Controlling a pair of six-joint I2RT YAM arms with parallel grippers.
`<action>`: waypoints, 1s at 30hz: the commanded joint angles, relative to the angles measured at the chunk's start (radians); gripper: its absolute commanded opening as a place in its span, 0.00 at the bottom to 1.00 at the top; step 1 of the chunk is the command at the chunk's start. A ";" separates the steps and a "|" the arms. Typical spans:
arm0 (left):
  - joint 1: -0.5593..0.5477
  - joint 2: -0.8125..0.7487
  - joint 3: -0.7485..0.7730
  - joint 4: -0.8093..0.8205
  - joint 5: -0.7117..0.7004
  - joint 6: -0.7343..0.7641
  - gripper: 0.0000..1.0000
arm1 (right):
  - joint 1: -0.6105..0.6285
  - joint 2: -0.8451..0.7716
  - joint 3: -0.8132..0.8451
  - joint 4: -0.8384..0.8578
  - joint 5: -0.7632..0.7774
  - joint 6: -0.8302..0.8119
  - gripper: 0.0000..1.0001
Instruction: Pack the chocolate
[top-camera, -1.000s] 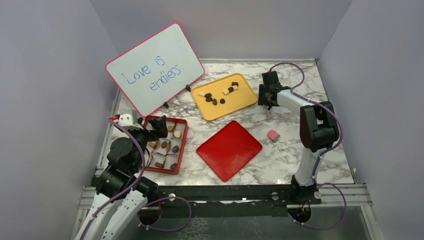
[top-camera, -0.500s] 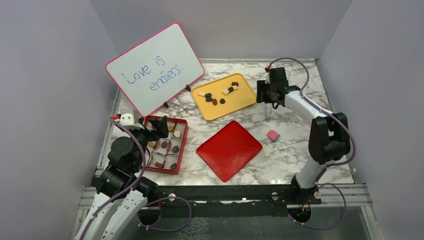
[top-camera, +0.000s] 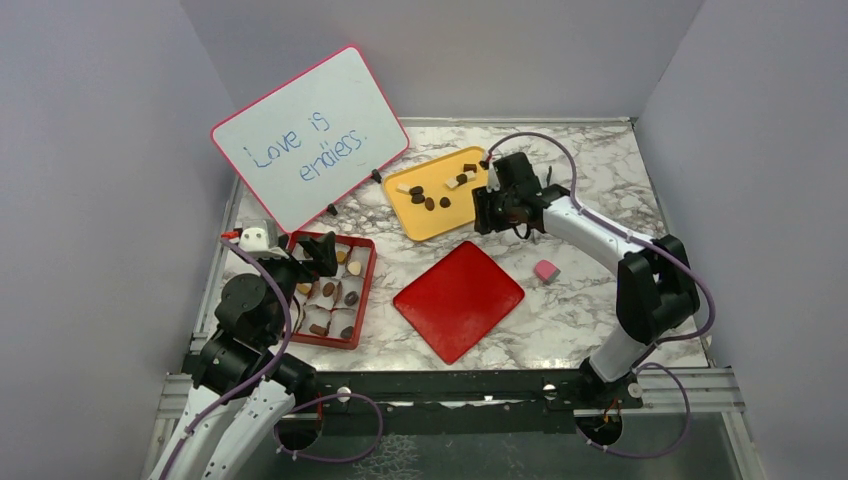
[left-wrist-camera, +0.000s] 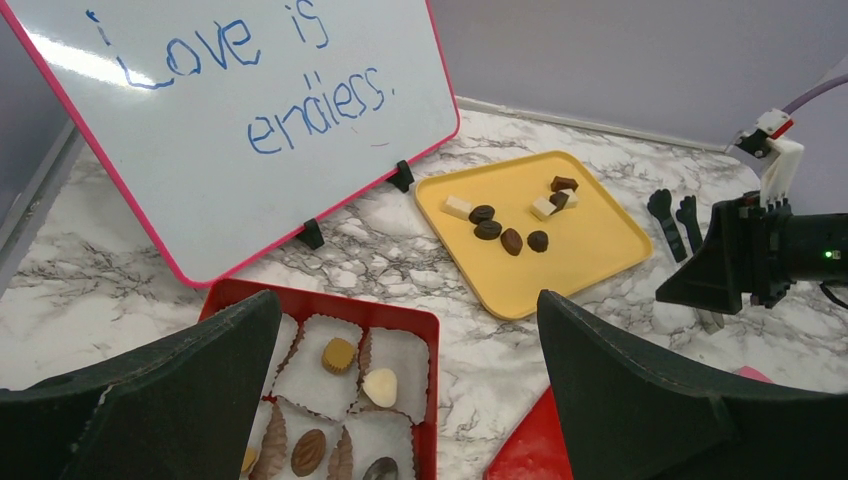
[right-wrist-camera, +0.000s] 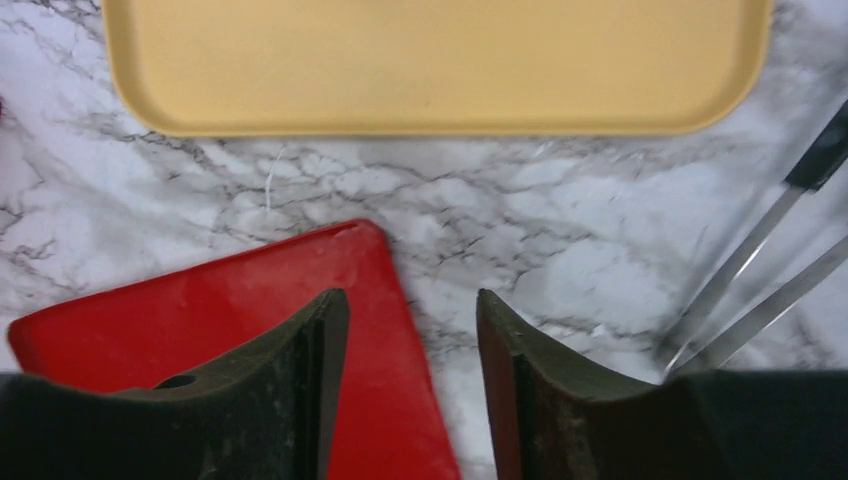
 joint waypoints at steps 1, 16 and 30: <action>-0.002 -0.019 -0.005 0.015 0.027 0.012 0.99 | 0.006 -0.014 -0.006 -0.058 0.039 0.366 0.49; -0.002 -0.035 -0.008 0.015 0.043 0.009 0.99 | 0.164 0.246 0.218 -0.363 -0.014 1.107 0.29; -0.002 -0.038 -0.008 0.015 0.032 0.014 0.99 | 0.188 0.380 0.273 -0.368 -0.048 1.238 0.26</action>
